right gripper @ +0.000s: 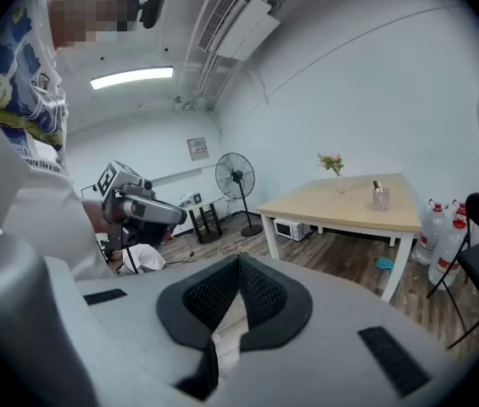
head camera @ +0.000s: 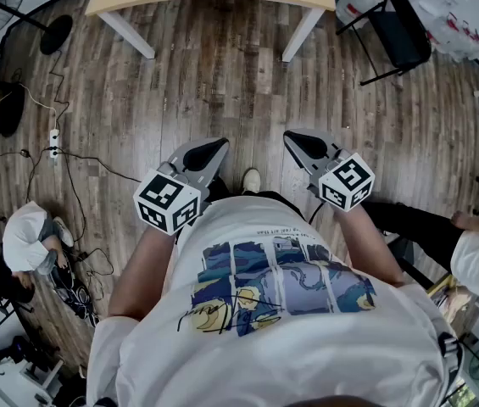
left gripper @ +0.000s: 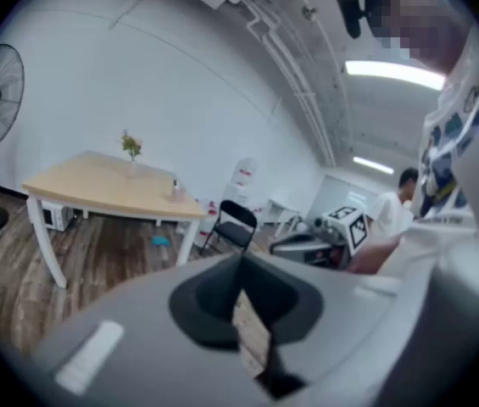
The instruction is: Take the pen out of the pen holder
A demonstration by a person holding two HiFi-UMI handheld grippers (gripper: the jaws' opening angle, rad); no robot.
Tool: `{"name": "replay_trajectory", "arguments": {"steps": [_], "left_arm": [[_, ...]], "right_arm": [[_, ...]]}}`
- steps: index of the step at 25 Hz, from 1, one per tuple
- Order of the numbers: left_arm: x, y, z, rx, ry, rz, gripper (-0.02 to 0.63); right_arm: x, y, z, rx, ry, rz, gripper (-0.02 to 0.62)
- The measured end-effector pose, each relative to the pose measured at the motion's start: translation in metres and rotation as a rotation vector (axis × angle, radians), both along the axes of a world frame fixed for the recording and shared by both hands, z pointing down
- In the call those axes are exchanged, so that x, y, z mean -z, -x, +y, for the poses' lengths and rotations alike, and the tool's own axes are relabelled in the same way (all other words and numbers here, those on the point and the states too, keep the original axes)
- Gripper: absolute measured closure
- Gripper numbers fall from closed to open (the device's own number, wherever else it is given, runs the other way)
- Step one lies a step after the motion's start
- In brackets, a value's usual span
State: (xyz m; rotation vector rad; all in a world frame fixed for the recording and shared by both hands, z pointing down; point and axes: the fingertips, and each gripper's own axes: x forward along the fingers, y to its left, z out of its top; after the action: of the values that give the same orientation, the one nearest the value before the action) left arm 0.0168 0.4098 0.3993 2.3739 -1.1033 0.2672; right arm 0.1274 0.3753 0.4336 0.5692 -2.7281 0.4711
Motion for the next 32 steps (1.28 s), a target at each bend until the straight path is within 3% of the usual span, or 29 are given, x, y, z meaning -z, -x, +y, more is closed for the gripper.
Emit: {"name": "replay_trajectory", "arguments": {"steps": [5,12,17,26,28,32], "left_arm": [[0.008,-0.013,-0.037,0.021,-0.004,0.011,0.598],[-0.005,0.007,-0.114,-0.039,-0.013,0.030,0.598],[-0.004,0.032,-0.193,-0.106,-0.027,0.040,0.598],[0.003,0.074,-0.310,-0.254,-0.054,0.033,0.591],[0.004,0.081,-0.329,-0.258,-0.061,0.032,0.586],[0.003,0.087,-0.357,-0.211,-0.061,0.058,0.583]], "right_arm": [[-0.001,-0.017,-0.034,-0.019,0.009,-0.013,0.589],[-0.019,-0.021,-0.097,-0.120,0.035,0.021,0.589],[-0.022,-0.001,-0.159,-0.204,0.070,0.039,0.588],[-0.004,0.035,-0.290,-0.346,0.041,0.056,0.579],[0.000,0.035,-0.314,-0.369,0.027,0.066,0.541],[0.003,0.021,-0.363,-0.378,0.004,0.083,0.541]]}}
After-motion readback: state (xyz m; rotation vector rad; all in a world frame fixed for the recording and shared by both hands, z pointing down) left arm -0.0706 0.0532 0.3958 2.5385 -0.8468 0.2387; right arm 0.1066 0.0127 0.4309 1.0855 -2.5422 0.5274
